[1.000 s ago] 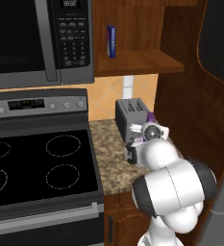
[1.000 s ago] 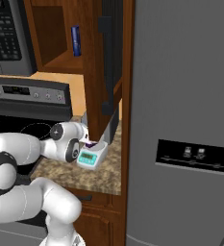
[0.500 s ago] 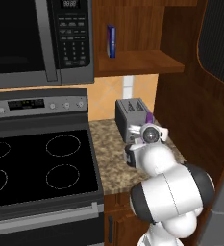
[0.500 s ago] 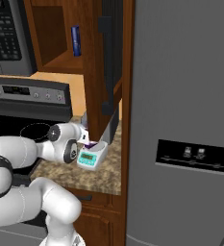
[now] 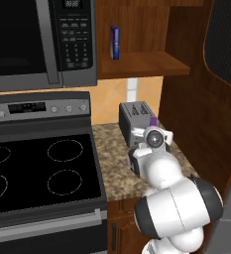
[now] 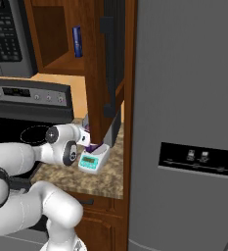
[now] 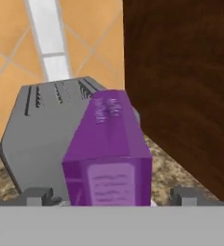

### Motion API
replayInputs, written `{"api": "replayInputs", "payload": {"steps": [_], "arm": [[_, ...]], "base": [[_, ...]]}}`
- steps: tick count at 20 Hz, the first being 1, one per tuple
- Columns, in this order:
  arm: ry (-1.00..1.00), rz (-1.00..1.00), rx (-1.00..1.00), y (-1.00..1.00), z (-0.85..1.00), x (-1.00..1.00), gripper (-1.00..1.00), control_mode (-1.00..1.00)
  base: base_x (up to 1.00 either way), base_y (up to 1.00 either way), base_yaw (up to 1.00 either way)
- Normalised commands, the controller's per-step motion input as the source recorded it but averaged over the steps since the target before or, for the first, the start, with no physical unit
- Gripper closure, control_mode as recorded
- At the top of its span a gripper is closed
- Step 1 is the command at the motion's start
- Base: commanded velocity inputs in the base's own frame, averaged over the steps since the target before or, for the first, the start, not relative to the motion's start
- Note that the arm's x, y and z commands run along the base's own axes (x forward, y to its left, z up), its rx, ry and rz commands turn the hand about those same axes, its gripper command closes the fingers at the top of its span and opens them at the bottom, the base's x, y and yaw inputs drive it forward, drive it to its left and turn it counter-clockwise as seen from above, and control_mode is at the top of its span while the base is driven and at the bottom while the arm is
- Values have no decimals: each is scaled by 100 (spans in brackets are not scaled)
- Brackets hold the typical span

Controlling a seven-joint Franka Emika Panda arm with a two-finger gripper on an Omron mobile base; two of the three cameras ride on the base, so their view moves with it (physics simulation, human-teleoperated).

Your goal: Pick the cereal and place it on the digital scale for weighing, and close the cabinet.

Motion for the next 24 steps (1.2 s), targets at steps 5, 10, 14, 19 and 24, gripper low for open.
{"api": "replayInputs", "payload": {"steps": [5, 10, 14, 19, 24], "arm": [[-24, 0, -1, 5, 12, -28, -100, -100], [-27, 0, 0, 1, 20, -13, -100, -100], [-25, 0, -1, 9, 42, -29, -100, -100], [-21, 0, 2, 5, 89, -92, -100, -100], [-6, -2, 19, 0, 100, -100, -100, -100]], "base": [[0, 0, 0], [0, 0, 0], [0, 0, 0], [0, 0, 0], [0, 0, 0]]}}
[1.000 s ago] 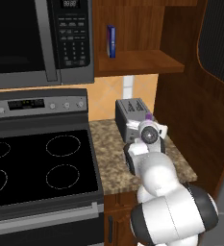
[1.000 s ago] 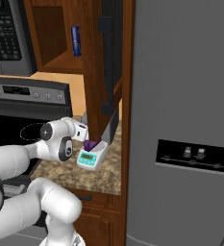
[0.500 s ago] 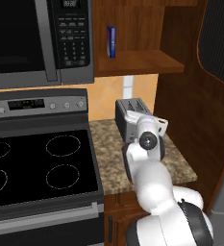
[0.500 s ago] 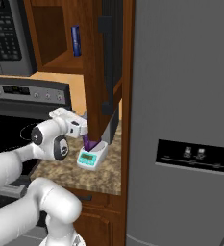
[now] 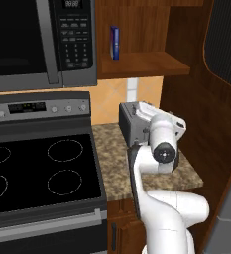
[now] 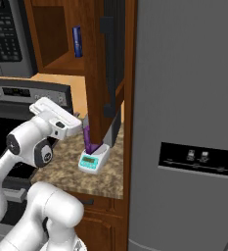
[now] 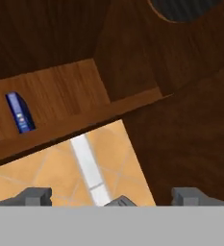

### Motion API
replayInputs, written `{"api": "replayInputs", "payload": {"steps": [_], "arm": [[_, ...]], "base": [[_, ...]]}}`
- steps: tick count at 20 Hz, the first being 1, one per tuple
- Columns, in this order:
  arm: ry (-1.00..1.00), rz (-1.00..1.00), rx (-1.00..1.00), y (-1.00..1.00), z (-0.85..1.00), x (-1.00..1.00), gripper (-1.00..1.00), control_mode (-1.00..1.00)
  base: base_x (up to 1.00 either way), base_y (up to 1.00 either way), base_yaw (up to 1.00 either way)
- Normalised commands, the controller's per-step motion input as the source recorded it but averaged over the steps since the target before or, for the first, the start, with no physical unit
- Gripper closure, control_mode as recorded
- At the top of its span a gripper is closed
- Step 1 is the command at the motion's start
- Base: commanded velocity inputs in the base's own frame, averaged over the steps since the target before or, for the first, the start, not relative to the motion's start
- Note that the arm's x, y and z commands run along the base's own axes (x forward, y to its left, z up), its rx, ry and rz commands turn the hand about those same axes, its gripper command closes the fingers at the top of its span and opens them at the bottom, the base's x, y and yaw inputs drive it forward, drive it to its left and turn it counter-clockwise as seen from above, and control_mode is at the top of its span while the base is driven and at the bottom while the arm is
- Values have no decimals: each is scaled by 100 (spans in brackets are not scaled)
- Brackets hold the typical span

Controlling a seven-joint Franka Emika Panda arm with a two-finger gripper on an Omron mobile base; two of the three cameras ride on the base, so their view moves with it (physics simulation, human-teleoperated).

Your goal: Pick the cereal and place it on the digital scale for weighing, and close the cabinet.

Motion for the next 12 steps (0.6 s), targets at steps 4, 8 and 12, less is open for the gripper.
{"api": "replayInputs", "payload": {"steps": [4, 8, 12], "arm": [[11, -1, 28, -1, 100, -100, -100, -100], [14, -4, 32, 0, 94, -100, -100, -100], [22, -14, 33, -30, 34, -100, -100, -100]], "base": [[0, 0, 0], [0, 0, 0], [0, 0, 0]]}}
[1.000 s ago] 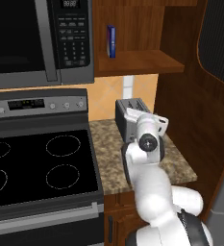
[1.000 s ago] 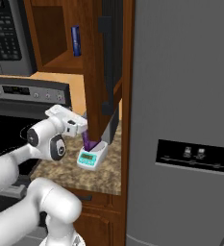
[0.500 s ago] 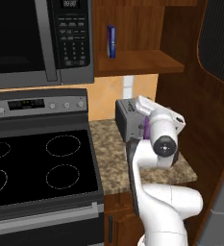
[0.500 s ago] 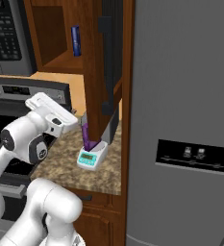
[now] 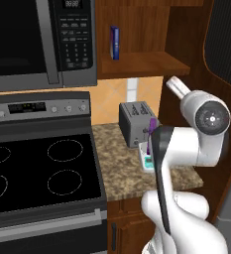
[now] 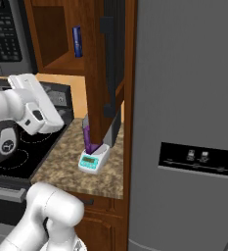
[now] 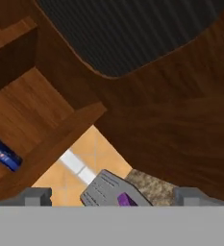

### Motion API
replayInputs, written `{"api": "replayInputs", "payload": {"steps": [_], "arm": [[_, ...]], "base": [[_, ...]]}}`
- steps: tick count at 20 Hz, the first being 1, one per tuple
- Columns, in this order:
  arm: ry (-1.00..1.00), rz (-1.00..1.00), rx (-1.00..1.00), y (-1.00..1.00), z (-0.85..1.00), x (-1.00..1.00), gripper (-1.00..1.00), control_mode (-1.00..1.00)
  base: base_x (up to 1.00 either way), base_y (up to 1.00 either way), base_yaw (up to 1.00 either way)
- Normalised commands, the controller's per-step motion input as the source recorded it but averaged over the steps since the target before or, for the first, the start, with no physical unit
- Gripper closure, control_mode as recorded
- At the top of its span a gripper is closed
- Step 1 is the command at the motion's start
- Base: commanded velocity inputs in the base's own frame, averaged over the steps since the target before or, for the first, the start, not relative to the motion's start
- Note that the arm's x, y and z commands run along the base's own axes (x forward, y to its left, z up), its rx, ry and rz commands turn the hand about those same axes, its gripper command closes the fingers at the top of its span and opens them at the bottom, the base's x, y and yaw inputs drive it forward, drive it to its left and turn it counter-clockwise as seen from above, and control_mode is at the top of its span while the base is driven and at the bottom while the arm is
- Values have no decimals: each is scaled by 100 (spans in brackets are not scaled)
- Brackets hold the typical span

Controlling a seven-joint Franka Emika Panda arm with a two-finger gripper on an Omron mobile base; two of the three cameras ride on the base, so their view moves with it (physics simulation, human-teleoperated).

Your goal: Pick the cereal and place it on the digital scale for weighing, and close the cabinet.

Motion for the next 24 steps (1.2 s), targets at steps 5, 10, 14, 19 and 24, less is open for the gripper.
{"api": "replayInputs", "payload": {"steps": [5, 10, 14, 19, 24], "arm": [[-9, -18, 35, -11, -17, -100, -100, -100], [-35, -9, 31, -13, -3, -95, -100, -100], [-38, 0, 27, -64, 0, -76, -100, -100], [-22, 0, 9, -56, 0, -73, -100, -100], [-17, 0, 4, -44, -2, -64, -100, -100]], "base": [[0, 0, 0], [0, 0, 0], [0, 0, 0], [0, 0, 0], [0, 0, 0]]}}
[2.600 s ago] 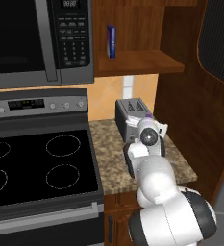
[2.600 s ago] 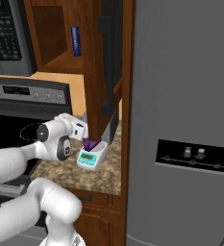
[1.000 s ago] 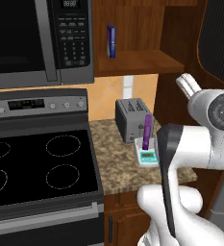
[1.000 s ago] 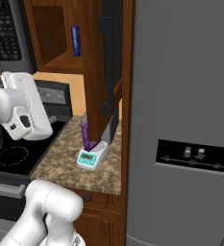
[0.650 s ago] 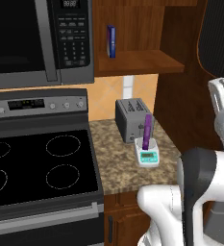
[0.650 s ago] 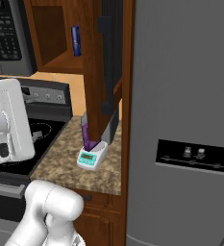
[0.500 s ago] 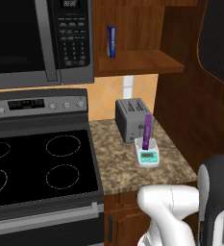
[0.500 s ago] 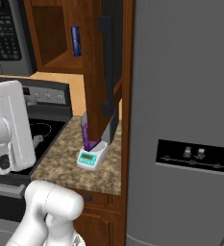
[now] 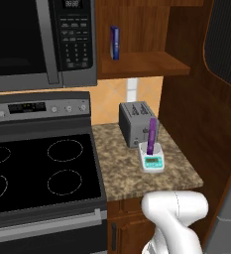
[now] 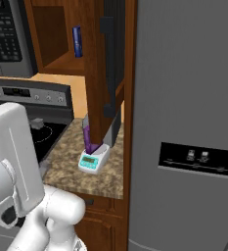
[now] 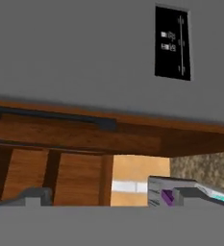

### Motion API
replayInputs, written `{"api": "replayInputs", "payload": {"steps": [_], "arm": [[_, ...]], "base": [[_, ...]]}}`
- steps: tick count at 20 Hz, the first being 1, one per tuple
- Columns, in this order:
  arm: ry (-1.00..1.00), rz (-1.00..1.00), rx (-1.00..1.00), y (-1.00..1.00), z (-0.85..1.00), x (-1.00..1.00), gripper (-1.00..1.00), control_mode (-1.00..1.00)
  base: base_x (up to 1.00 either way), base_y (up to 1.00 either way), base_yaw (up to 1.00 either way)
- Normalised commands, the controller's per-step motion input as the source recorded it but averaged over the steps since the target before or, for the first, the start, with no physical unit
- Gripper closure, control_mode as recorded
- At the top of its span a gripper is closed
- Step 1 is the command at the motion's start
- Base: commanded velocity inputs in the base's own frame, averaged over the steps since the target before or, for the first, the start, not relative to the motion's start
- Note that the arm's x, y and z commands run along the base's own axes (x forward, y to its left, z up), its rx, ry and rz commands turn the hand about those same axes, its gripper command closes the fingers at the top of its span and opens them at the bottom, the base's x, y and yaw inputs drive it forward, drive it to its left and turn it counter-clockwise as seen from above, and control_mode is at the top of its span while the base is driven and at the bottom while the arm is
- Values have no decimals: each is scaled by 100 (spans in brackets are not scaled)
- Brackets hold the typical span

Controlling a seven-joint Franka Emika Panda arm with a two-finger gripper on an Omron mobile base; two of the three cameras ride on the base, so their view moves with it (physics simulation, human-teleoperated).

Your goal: Pick the cereal and place it on the digital scale for weighing, and close the cabinet.

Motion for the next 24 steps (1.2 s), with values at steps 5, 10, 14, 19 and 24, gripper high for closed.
{"api": "replayInputs", "payload": {"steps": [5, 10, 14, 19, 24], "arm": [[-2, 0, 8, -50, -17, -10, -100, -100], [0, 4, 9, -61, -25, 35, -100, -100], [0, 12, 8, -24, -10, 39, -100, -100], [2, 23, 12, 5, -11, 52, -100, -100], [-1, 19, 22, -15, 0, 79, -100, -100]], "base": [[0, 0, 0], [0, 0, 0], [0, 0, 0], [0, 0, 0], [0, 0, 0]]}}
